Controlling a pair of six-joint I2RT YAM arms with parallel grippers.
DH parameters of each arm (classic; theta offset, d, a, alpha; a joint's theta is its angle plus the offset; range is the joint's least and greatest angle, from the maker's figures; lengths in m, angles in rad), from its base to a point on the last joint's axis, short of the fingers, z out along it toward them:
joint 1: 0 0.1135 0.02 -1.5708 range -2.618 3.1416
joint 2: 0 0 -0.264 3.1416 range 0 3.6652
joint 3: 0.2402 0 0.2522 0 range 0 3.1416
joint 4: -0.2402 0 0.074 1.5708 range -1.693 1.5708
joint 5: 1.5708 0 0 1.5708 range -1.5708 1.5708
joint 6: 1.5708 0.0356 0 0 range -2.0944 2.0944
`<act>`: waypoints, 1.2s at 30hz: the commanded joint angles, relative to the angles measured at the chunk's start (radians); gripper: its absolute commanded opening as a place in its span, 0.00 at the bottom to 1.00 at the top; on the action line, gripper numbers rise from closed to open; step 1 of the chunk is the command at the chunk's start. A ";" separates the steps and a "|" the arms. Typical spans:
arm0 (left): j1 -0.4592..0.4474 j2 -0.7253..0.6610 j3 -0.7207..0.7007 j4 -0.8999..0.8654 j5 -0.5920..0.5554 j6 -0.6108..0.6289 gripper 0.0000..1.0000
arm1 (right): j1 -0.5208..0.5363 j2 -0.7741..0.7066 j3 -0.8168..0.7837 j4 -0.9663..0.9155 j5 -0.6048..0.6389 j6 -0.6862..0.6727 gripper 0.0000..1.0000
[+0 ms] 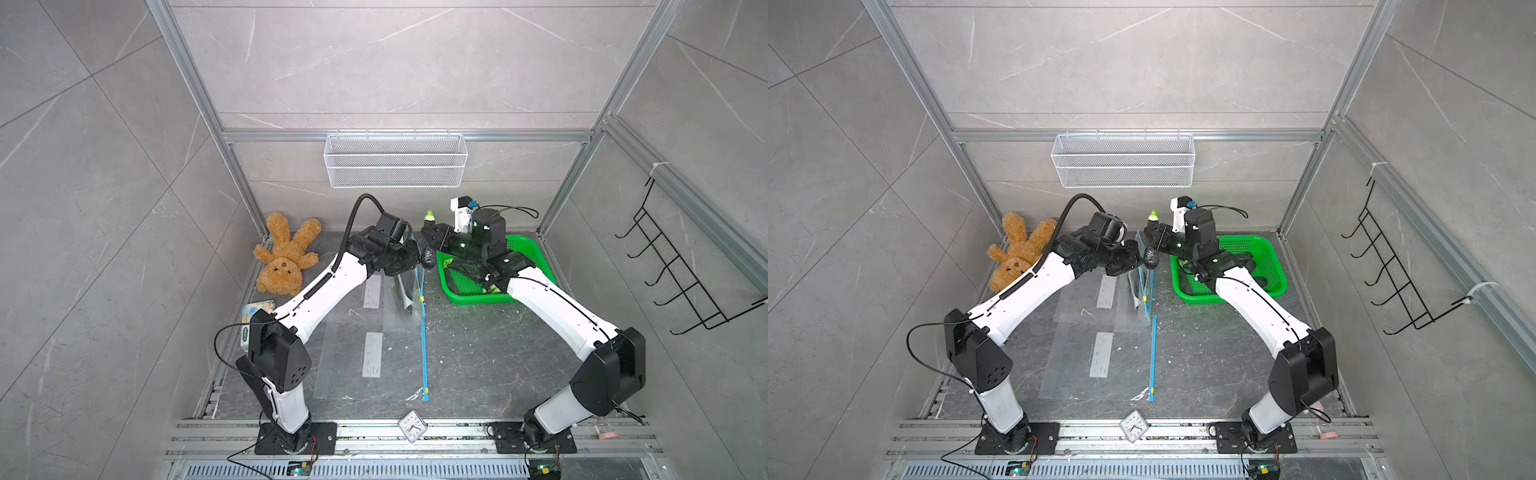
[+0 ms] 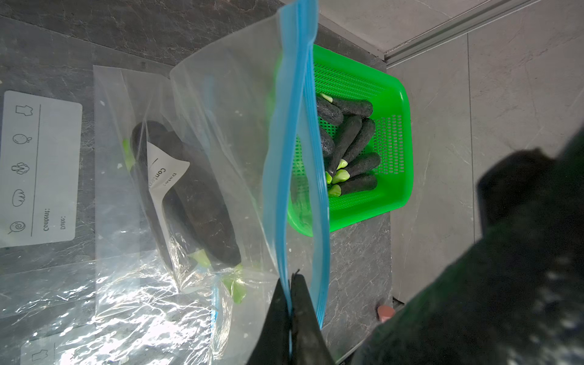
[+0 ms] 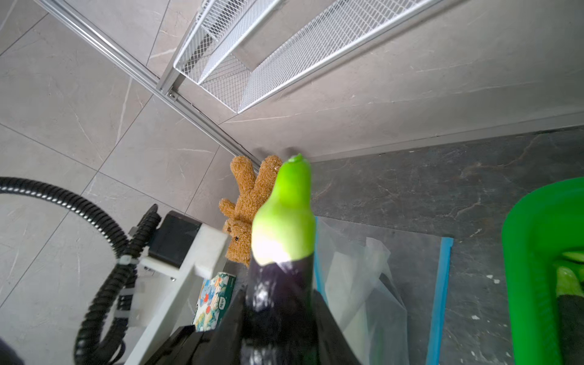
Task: Place the eggplant in a zip-top bag and seal the zipper
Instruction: Place the eggplant in the zipper food storage bag.
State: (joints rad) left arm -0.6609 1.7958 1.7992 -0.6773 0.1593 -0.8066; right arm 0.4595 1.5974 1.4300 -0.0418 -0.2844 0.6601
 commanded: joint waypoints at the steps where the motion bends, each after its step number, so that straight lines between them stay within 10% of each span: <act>1: 0.000 -0.048 0.049 -0.005 0.005 -0.006 0.00 | 0.017 0.027 -0.023 0.083 0.046 0.031 0.21; 36: 0.000 -0.060 0.070 -0.061 -0.063 -0.002 0.00 | 0.180 -0.106 -0.350 0.372 0.404 -0.051 0.24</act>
State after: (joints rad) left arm -0.6594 1.7927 1.8549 -0.7757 0.1040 -0.8082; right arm 0.6357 1.5372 1.0889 0.2916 0.0975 0.5915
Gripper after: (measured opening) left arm 0.044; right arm 0.306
